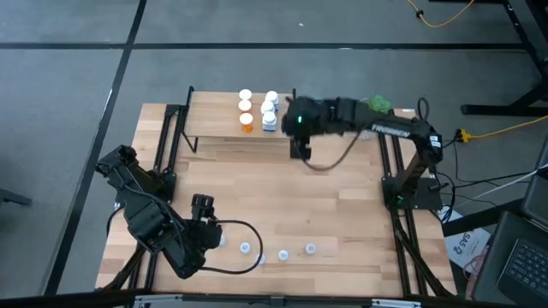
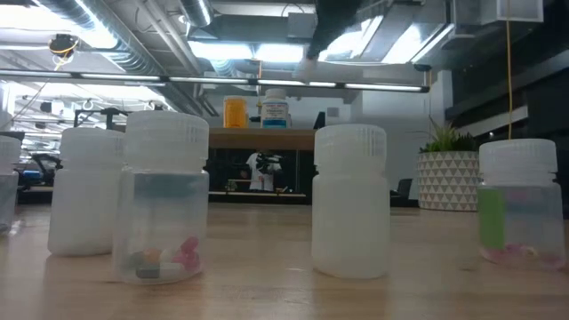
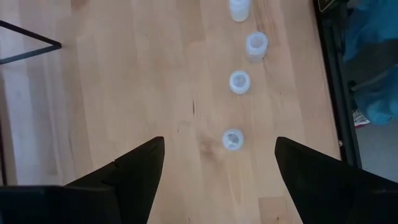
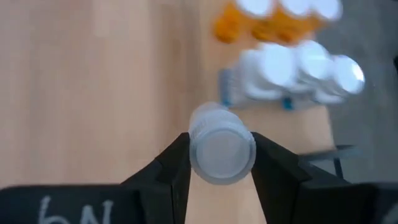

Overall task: Pick and place medicine bottles onto shelf by color
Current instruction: Put the transparent pill bottle on the shelf

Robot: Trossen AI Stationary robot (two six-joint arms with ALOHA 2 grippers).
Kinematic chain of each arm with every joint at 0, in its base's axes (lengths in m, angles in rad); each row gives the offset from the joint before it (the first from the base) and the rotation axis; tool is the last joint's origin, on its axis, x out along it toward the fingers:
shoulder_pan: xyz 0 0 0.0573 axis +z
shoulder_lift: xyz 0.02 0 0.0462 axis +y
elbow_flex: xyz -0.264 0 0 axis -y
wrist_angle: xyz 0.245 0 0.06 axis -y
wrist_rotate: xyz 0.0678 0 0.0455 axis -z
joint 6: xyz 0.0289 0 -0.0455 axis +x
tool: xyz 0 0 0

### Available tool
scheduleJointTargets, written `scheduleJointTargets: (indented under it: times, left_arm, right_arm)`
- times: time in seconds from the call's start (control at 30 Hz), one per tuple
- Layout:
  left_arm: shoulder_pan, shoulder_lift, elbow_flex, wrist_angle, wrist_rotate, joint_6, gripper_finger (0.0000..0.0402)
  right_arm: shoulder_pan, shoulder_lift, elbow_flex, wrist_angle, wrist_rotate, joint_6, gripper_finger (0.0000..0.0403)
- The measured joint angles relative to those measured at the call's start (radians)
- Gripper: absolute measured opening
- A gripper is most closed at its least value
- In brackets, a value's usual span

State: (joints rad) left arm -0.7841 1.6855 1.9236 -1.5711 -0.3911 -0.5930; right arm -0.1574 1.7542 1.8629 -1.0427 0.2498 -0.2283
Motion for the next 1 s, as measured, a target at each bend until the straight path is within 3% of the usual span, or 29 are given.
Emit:
scheduleJointTargets:
  times: [0.3, 0.43, 0.73, 0.87, 1.0]
  left_arm:
    - [0.001, 0.0, 0.0, 0.0, -0.077, 0.0, 0.03]
    - [0.014, 0.0, 0.0, 0.0, -0.119, -0.003, 0.03]
    - [0.088, 0.0, 0.0, 0.0, -0.295, 0.106, 0.03]
    - [0.154, -0.003, 0.0, 0.0, -0.322, 0.133, 0.03]
    - [0.192, -0.02, 0.0, 0.0, -0.25, 0.157, 0.03]
  right_arm:
    - [-0.275, 0.004, 0.0, 0.072, -0.199, -0.178, 0.0139]
    - [-0.367, 0.004, 0.0, 0.089, -0.209, -0.234, 0.0139]
    - [-0.42, -0.012, 0.006, 0.065, -0.249, -0.143, 0.0139]
    - [-0.375, -0.024, 0.048, 0.004, -0.403, -0.11, 0.0139]
    - [-0.296, -0.024, 0.056, -0.076, -0.687, -0.09, 0.0139]
